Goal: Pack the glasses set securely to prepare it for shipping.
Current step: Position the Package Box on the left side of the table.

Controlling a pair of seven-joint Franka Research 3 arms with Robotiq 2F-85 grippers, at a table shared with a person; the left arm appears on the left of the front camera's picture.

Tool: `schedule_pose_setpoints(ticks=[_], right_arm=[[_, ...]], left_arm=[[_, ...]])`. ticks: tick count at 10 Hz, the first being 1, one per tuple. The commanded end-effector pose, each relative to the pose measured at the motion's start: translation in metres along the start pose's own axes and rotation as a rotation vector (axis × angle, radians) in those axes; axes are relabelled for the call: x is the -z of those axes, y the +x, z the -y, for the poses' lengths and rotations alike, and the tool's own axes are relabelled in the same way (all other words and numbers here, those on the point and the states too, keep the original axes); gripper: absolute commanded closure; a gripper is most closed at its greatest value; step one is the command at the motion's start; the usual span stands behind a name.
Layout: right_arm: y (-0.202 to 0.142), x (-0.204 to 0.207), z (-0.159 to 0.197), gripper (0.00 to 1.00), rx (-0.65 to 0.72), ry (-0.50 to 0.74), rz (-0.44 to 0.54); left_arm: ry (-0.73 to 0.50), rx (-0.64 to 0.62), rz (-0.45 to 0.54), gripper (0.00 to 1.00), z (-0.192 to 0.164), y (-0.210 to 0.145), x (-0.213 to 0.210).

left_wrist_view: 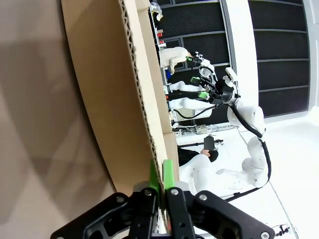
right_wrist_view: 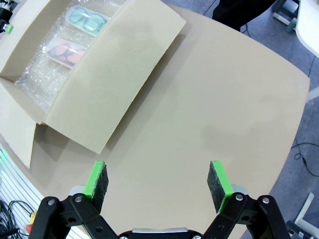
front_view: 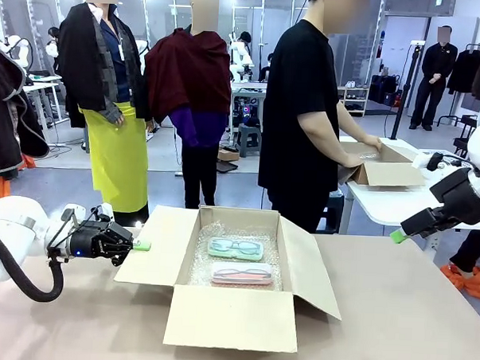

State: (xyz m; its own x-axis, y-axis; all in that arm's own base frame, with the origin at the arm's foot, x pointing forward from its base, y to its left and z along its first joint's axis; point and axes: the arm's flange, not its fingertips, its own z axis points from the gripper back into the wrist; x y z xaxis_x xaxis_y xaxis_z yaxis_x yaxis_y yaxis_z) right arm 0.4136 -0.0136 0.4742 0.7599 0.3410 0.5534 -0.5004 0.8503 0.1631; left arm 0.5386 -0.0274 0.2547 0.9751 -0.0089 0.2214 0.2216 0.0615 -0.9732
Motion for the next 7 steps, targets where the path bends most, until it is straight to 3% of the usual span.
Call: schedule_pose_setpoints(ticks=[1,5,7], right_arm=[[0.0,-0.001,-0.001,0.0,-0.001,-0.006,0.001],[0.0,-0.001,-0.001,0.0,-0.001,-0.006,0.001],[0.0,-0.001,-0.001,0.0,-0.001,-0.006,0.001]], left_arm=[[0.0,0.0,0.0,0.97,0.0,0.0,0.0],[0.039,-0.03,-0.055,0.96,0.008,-0.011,-0.088],[0.062,-0.016,-0.022,0.96,0.006,-0.011,-0.14]])
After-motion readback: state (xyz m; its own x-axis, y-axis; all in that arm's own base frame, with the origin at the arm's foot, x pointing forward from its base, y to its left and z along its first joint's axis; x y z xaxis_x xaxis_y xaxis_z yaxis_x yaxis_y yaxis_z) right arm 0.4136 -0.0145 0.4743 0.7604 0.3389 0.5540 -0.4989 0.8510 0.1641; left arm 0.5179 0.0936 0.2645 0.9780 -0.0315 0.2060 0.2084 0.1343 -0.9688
